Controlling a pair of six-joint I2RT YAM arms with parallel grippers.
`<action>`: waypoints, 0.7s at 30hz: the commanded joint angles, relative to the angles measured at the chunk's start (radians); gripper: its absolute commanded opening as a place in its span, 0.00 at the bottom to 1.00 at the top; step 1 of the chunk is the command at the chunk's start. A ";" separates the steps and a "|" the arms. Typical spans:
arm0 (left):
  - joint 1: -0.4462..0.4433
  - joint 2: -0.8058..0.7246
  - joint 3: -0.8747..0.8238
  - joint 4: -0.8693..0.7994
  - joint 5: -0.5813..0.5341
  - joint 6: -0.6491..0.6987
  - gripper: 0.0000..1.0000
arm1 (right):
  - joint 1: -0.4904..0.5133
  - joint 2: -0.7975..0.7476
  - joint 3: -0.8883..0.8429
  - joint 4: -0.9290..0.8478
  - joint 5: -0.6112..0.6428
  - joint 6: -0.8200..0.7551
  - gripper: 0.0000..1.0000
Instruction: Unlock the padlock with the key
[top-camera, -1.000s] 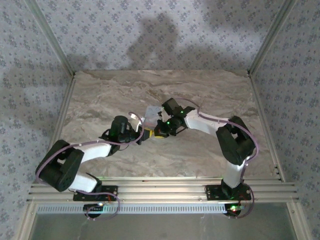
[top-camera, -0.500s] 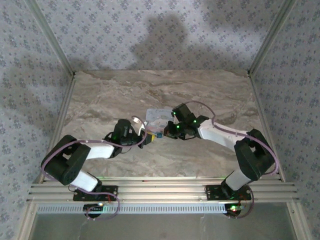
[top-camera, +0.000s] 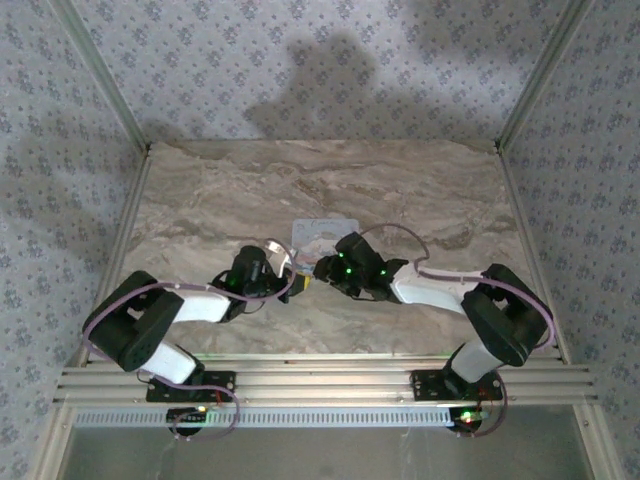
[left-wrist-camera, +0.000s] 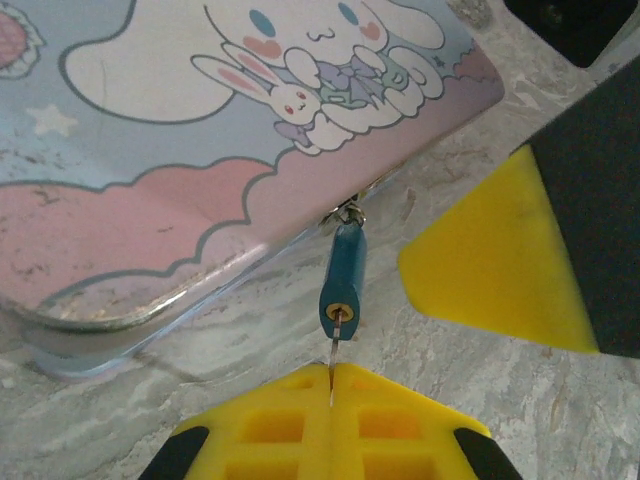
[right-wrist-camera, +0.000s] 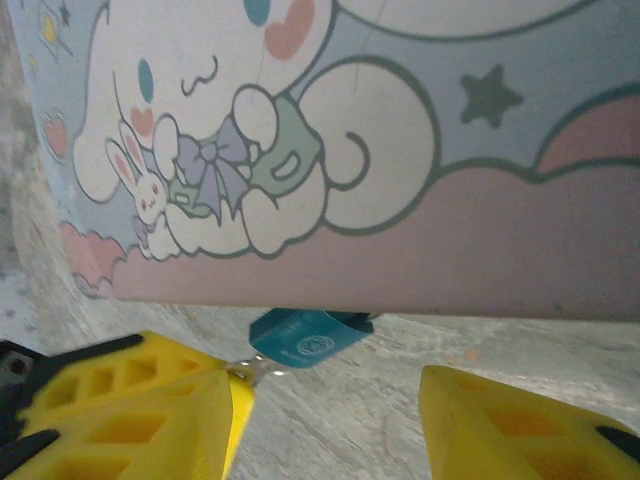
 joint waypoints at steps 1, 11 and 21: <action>-0.013 0.010 -0.016 0.046 -0.036 -0.034 0.00 | 0.020 0.017 -0.024 0.083 0.105 0.101 0.53; -0.022 0.035 -0.048 0.128 -0.048 -0.094 0.00 | 0.051 0.074 -0.042 0.164 0.177 0.222 0.52; -0.024 0.044 -0.065 0.160 -0.046 -0.115 0.00 | 0.063 0.122 -0.031 0.192 0.206 0.265 0.49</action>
